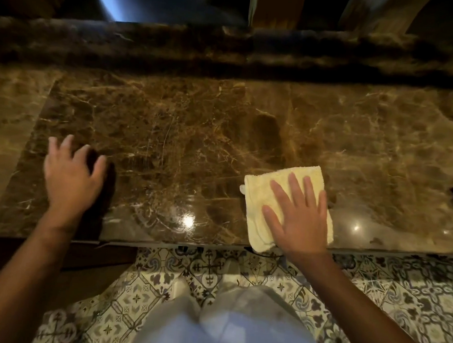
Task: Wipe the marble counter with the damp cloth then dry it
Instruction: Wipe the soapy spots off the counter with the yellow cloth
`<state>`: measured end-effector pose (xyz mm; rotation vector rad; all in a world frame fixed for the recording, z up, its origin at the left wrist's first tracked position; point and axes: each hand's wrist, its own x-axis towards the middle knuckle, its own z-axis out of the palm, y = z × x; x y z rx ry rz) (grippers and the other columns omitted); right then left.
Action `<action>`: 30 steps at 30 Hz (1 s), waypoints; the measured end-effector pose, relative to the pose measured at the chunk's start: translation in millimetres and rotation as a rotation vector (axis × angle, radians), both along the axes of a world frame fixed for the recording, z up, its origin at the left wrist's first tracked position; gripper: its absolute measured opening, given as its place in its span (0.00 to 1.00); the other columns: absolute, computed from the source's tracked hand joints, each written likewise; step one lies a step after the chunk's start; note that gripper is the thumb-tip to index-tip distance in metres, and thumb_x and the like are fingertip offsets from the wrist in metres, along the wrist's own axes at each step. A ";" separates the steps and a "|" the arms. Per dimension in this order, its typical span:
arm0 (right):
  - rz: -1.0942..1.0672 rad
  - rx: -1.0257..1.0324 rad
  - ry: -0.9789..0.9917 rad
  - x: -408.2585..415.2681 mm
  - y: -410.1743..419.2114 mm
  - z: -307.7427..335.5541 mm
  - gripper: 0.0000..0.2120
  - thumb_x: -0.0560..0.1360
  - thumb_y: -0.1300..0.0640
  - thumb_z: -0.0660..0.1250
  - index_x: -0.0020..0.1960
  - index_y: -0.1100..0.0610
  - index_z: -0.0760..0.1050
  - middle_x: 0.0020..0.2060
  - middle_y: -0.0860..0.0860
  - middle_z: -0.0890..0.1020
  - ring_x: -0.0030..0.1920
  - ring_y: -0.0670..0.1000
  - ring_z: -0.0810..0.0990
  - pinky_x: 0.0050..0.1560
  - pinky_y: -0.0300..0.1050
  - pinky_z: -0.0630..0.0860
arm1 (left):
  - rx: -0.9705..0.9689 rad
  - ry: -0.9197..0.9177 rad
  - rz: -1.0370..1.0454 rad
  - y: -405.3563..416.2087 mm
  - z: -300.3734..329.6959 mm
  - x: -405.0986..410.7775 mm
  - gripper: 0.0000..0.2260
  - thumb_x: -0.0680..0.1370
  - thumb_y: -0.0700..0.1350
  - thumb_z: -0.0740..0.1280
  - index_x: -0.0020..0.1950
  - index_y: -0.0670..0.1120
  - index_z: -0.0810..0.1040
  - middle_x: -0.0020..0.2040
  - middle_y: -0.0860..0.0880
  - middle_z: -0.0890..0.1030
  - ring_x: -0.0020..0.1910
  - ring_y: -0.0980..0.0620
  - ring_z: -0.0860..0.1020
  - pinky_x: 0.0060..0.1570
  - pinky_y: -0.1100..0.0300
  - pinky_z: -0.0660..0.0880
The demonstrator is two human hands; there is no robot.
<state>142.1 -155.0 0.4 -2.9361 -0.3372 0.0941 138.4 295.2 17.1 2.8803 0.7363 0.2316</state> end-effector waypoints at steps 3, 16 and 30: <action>0.003 -0.006 -0.030 -26.2 -1.8 -7.3 0.31 0.82 0.33 0.45 0.80 0.45 0.62 0.82 0.55 0.61 0.83 0.60 0.51 0.78 0.70 0.49 | -0.031 0.035 0.005 33.3 -8.2 -7.6 0.32 0.81 0.59 0.57 0.74 0.36 0.72 0.79 0.32 0.65 0.80 0.30 0.58 0.76 0.35 0.56; -0.021 -0.102 -0.051 -50.5 172.7 -7.1 0.36 0.80 0.32 0.52 0.81 0.52 0.62 0.81 0.62 0.59 0.82 0.66 0.52 0.76 0.74 0.50 | -0.045 -0.024 -0.042 46.0 -32.1 -12.4 0.32 0.81 0.61 0.55 0.78 0.41 0.65 0.81 0.36 0.63 0.82 0.36 0.57 0.78 0.37 0.52; -0.062 0.206 -0.065 -7.4 222.9 4.9 0.23 0.83 0.48 0.56 0.75 0.53 0.71 0.77 0.54 0.71 0.80 0.57 0.61 0.78 0.64 0.54 | -0.053 0.055 -0.326 98.0 -8.3 -29.4 0.25 0.84 0.56 0.61 0.78 0.45 0.70 0.80 0.43 0.68 0.79 0.42 0.65 0.75 0.40 0.62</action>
